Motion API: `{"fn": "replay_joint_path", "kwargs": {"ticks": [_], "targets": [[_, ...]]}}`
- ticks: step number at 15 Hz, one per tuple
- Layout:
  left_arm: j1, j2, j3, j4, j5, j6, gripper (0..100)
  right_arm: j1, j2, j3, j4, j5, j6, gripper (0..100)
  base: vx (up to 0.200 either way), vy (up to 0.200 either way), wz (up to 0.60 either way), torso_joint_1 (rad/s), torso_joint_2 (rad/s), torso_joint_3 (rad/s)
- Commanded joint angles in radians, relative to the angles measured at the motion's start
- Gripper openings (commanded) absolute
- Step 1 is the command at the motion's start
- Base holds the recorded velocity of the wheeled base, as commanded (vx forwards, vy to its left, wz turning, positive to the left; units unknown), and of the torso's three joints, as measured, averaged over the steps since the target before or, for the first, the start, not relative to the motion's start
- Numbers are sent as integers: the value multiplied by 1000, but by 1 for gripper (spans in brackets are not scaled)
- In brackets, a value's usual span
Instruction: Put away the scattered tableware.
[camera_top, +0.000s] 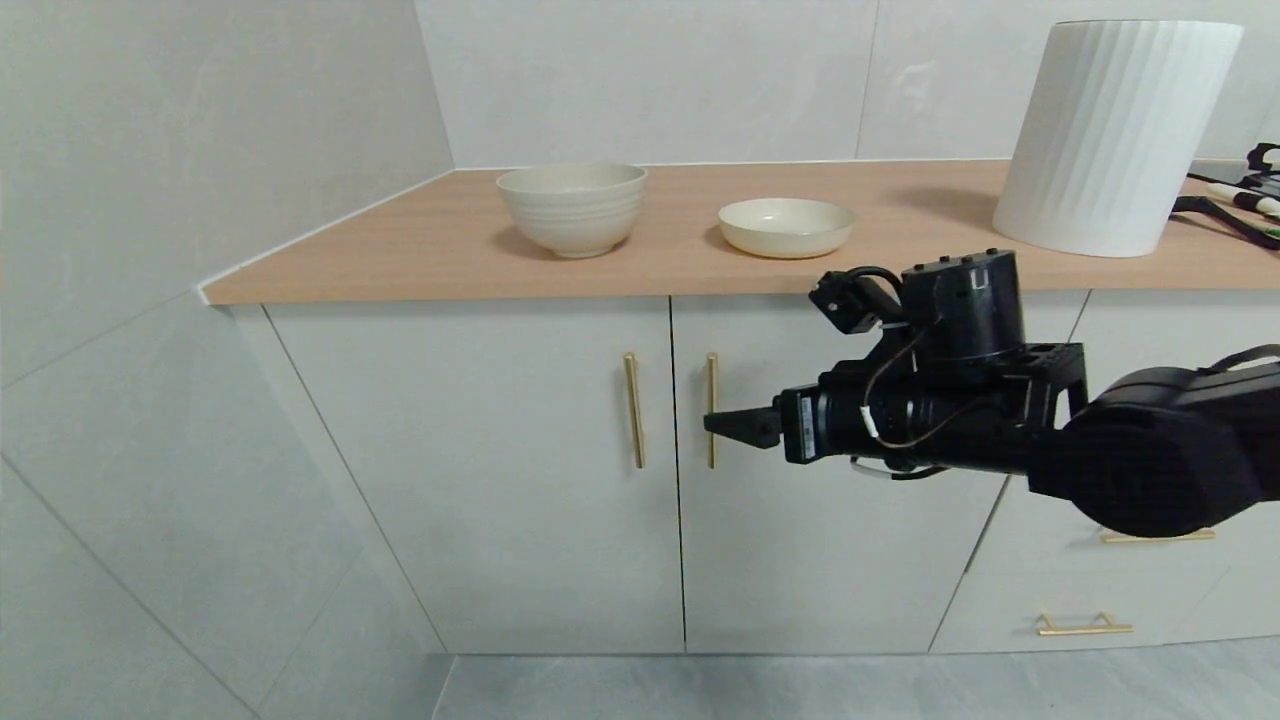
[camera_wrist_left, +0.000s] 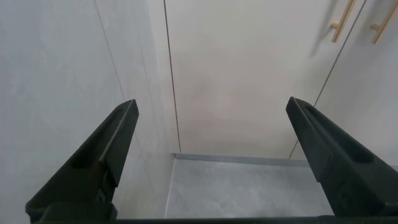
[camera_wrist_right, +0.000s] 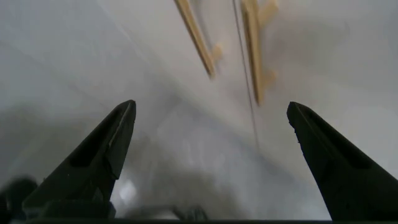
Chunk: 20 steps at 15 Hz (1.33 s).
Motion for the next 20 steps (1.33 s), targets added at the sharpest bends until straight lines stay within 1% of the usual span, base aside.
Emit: {"fn": "replay_joint_path", "kwargs": {"ticks": [1, 2, 4, 7, 9, 12, 14, 15, 16, 20], "targets": [[1, 0, 0, -1, 1, 0, 100, 10, 122, -1, -127, -5, 30, 100, 0, 0, 0, 0, 0, 0], [1, 0, 0, -1, 1, 0, 100, 8, 149, 6, -194, -15, 30, 100, 0, 0, 0, 0, 0, 0], [1, 0, 0, -1, 1, -1, 100, 7, 178, -2, -239, -37, 30, 100, 0, 0, 0, 0, 0, 0], [1, 0, 0, -1, 1, -1, 100, 8, 205, 1, -297, -37, 38, 100, 0, 0, 0, 0, 0, 0], [1, 0, 0, -1, 1, 0, 100, 8, 231, -4, -378, -35, 70, 100, 0, 0, 0, 0, 0, 0], [1, 0, 0, -1, 1, 0, 100, 8, 257, -39, -397, -34, 94, 100, 0, 0, 0, 0, 0, 0], [1, 0, 0, -1, 1, 0, 100, 8, 284, -80, -404, -34, 159, 100, 0, 0, 0, 0, 0, 0], [1, 0, 0, -1, 1, -1, 100, 8, 287, -85, -408, -34, 168, 100, 0, 0, 0, 0, 0, 0], [1, 0, 0, -1, 1, 0, 100, 8, 301, -102, -434, -34, 196, 100, 0, 0, 0, 0, 0, 0], [1, 0, 0, -1, 1, 0, 100, 22, 303, -96, -441, 0, 217, 100, 0, 0, 0, 0, 0, 0]]}}
